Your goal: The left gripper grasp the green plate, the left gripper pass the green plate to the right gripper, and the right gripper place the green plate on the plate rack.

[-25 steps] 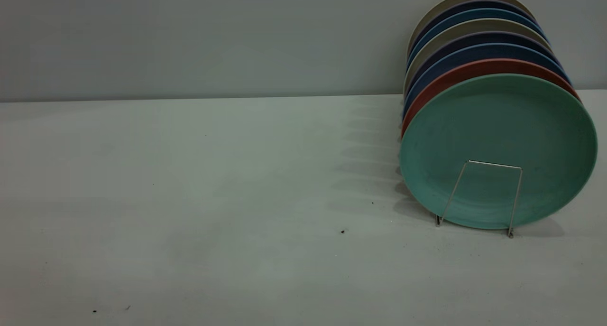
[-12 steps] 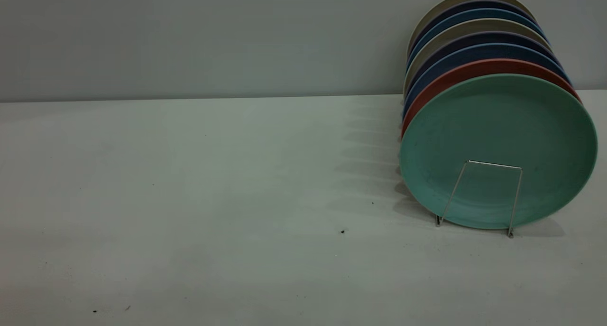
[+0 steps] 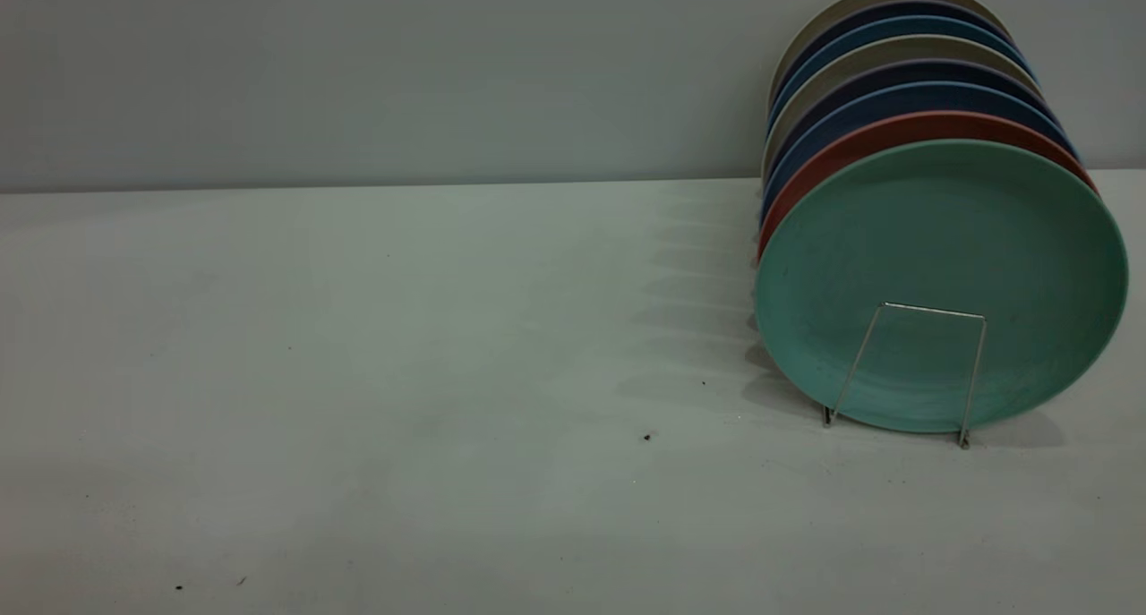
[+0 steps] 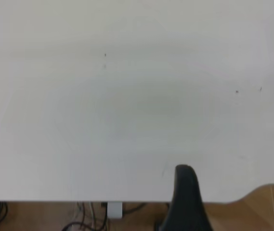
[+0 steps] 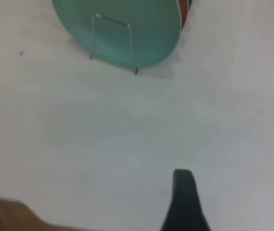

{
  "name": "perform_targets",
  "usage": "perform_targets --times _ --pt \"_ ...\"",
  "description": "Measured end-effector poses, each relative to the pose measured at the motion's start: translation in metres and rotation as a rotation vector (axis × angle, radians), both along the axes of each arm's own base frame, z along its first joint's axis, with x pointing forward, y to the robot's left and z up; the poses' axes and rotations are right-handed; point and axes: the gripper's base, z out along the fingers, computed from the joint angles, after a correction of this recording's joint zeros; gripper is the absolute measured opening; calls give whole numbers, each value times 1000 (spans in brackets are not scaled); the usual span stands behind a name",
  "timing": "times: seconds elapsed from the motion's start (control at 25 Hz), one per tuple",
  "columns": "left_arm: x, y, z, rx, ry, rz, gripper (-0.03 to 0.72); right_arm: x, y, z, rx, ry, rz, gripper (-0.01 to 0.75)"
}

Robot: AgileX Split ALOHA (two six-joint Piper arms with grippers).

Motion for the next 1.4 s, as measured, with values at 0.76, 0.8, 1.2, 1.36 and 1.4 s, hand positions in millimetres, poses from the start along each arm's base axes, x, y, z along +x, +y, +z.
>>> perform_targets --times 0.76,0.8,1.2,1.36,1.4 --pt "-19 0 -2 1 -124 -44 592 -9 -1 -1 7 -56 -22 572" --pt "-19 0 -2 1 -124 -44 592 -9 -1 -1 7 -56 -22 572" --pt "-19 0 -2 1 -124 -44 592 -9 -1 -1 7 -56 -22 572" --pt "-19 0 -2 1 -124 -44 592 -9 -1 -1 7 -56 -22 572" --pt "-19 0 -2 1 -124 -44 592 -9 -1 -1 7 -56 -22 572"
